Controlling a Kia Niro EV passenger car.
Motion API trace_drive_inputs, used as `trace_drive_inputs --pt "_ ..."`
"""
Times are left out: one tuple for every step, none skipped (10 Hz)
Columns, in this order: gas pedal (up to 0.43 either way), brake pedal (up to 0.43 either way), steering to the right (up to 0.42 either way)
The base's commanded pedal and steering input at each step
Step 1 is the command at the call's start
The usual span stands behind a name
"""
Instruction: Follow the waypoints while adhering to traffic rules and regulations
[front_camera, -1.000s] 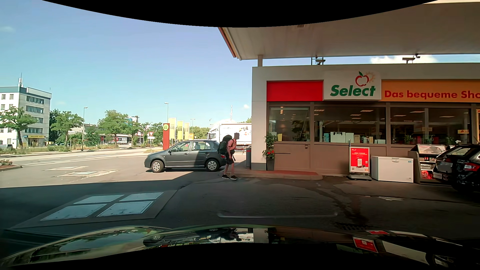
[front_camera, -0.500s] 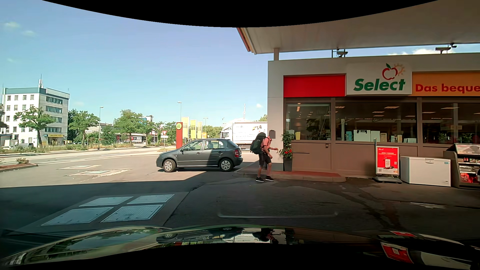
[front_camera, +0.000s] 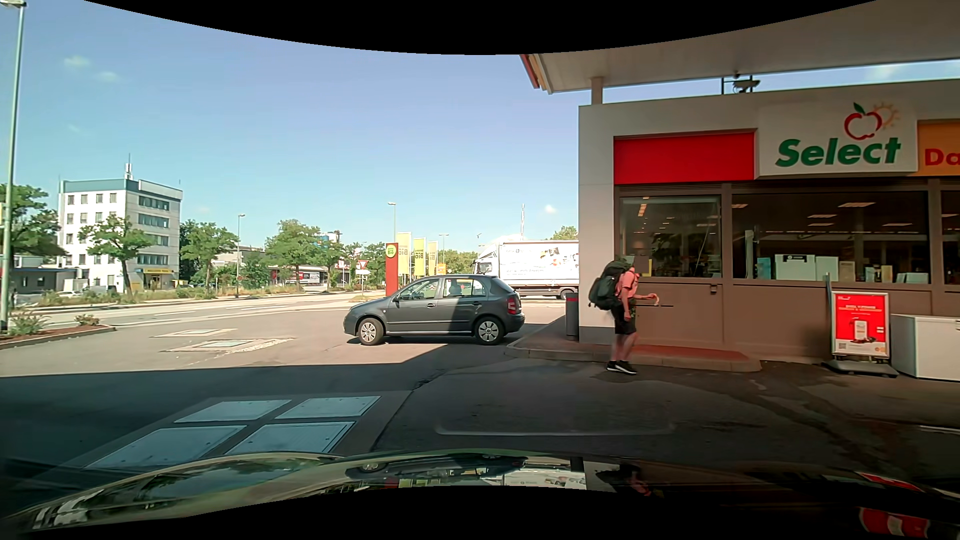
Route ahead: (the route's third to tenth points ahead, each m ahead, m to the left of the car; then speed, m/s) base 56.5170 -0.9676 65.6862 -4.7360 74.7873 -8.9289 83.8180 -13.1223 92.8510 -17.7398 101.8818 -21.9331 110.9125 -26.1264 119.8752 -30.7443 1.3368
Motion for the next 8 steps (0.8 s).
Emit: trace_drive_inputs --pt "0.0 0.0 -0.565" --pt "0.0 0.0 -0.566" --pt "0.0 0.0 -0.566" --pt "0.0 0.0 -0.569" --pt "0.0 0.0 -0.573" --pt "0.0 0.0 -0.573" --pt "0.0 0.0 -0.574" --pt "0.028 0.0 -0.573"
